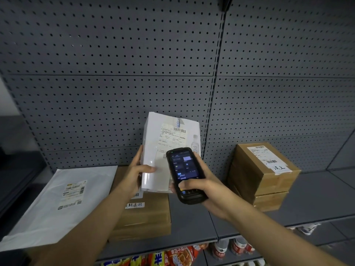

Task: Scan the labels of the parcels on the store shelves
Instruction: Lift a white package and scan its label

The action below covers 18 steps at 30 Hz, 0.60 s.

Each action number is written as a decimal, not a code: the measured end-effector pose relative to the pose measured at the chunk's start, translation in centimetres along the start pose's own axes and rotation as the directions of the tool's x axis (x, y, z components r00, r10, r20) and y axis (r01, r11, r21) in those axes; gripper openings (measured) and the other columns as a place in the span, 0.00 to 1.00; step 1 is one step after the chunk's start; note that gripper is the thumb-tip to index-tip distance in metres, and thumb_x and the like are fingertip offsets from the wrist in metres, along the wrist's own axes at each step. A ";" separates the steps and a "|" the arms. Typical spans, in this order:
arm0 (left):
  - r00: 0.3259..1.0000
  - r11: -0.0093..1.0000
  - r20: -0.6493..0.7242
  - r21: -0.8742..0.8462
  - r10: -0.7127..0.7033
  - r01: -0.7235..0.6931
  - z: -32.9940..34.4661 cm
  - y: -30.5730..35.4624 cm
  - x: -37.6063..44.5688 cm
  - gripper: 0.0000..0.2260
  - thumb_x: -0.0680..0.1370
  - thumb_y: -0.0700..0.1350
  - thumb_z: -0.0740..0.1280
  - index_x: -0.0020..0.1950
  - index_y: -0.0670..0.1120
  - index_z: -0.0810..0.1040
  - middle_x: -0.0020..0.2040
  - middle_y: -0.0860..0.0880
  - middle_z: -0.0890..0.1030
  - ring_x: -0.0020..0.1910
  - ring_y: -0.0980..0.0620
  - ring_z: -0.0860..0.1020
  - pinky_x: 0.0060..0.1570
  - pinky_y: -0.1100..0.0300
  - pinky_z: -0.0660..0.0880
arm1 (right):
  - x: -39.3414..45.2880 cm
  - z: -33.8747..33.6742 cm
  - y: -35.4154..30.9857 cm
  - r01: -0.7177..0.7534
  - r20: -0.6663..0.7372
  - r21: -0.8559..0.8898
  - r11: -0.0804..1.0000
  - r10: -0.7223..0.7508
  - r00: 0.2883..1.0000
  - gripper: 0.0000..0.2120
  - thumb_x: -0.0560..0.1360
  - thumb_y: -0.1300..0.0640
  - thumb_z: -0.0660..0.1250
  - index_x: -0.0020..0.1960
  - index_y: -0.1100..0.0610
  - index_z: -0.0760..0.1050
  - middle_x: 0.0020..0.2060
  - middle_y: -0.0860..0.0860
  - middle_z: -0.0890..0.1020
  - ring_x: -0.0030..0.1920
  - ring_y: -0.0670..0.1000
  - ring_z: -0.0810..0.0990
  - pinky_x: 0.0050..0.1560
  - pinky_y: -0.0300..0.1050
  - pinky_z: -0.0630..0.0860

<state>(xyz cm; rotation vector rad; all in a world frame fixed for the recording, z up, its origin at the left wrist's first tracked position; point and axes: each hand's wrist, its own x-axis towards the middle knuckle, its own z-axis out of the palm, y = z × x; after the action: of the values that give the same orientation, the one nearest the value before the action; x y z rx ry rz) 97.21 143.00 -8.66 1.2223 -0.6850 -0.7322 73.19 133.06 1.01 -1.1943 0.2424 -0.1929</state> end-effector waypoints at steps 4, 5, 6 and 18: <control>0.998 0.998 -0.021 -0.014 -0.063 0.062 1.5 -1.2 0.1 0.46 0.59 0.42 0.76 0.74 0.61 0.63 0.68 0.46 0.76 0.67 0.37 0.72 0.60 0.36 0.74 | 0.3 -1.7 1.0 0.043 -0.101 -0.035 0.998 -0.046 0.994 0.39 0.69 0.79 0.66 0.64 0.40 0.70 0.59 0.59 0.81 0.47 0.59 0.85 0.43 0.46 0.82; 0.997 0.997 -0.021 -0.024 -0.077 0.076 2.1 -1.5 0.3 0.46 0.58 0.42 0.75 0.74 0.61 0.64 0.67 0.47 0.77 0.66 0.38 0.73 0.59 0.38 0.75 | 0.4 -2.4 1.4 0.057 -0.135 -0.059 0.997 -0.065 0.989 0.40 0.68 0.78 0.68 0.65 0.39 0.70 0.59 0.59 0.81 0.49 0.60 0.85 0.44 0.46 0.82; 0.996 0.995 -0.018 -0.039 -0.091 0.090 2.9 -1.7 0.3 0.46 0.58 0.41 0.75 0.74 0.61 0.64 0.66 0.47 0.78 0.65 0.40 0.75 0.57 0.40 0.76 | 0.5 -3.2 1.9 0.068 -0.176 -0.100 0.993 -0.085 0.981 0.42 0.66 0.77 0.70 0.67 0.38 0.68 0.60 0.57 0.81 0.53 0.60 0.84 0.48 0.49 0.82; 0.961 0.932 0.018 -0.239 -0.276 0.272 12.1 -7.8 2.6 0.35 0.59 0.37 0.70 0.66 0.50 0.74 0.57 0.43 0.84 0.58 0.39 0.79 0.55 0.44 0.77 | -0.1 -13.1 5.1 -0.086 -0.553 -0.273 0.958 -0.083 0.829 0.54 0.65 0.76 0.73 0.78 0.42 0.52 0.62 0.47 0.74 0.59 0.51 0.74 0.53 0.46 0.76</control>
<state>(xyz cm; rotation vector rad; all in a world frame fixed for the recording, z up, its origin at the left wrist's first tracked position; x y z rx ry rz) 88.22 132.60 -13.56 1.1098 -0.4010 -1.0067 69.50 123.23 -8.33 -1.4071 0.8139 -0.5259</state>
